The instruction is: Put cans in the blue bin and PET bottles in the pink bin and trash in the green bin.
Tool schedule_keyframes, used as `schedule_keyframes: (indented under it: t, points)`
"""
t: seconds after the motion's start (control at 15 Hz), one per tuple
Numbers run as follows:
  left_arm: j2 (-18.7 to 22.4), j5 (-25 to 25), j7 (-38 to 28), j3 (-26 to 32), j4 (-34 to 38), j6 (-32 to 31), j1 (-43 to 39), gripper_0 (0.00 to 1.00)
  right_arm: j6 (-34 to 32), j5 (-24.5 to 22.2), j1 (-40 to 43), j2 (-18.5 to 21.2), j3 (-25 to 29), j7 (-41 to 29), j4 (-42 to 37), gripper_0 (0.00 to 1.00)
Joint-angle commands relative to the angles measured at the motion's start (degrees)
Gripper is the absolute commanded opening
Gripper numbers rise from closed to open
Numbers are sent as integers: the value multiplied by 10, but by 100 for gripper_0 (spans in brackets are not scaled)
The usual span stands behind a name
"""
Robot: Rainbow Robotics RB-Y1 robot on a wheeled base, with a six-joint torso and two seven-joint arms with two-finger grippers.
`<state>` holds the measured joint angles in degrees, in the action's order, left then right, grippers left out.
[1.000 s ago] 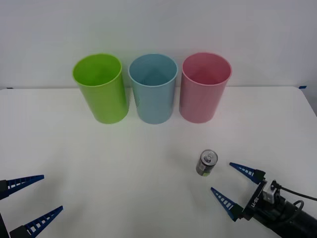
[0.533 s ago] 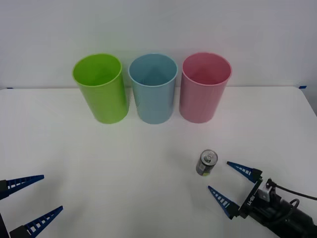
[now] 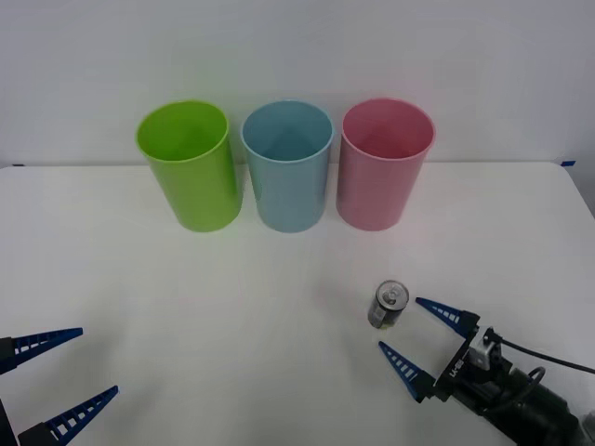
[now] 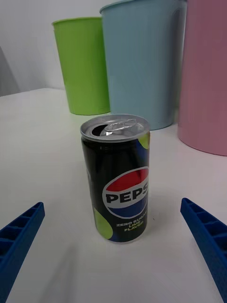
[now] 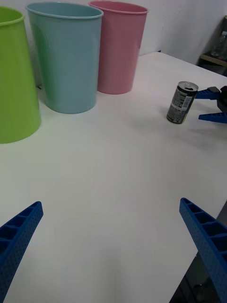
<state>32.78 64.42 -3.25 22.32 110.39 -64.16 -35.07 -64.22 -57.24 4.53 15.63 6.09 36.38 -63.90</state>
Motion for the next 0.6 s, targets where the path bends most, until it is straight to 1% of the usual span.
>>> schedule_keyframes:
  t: [0.07,0.6]
  points:
    - [0,0,0,0,0,0,0,100,15,-1,-7,-3,-9,0,0,100]
    - [0,0,0,0,0,0,0,100,45,-2,-22,-21,-23,0,0,100]
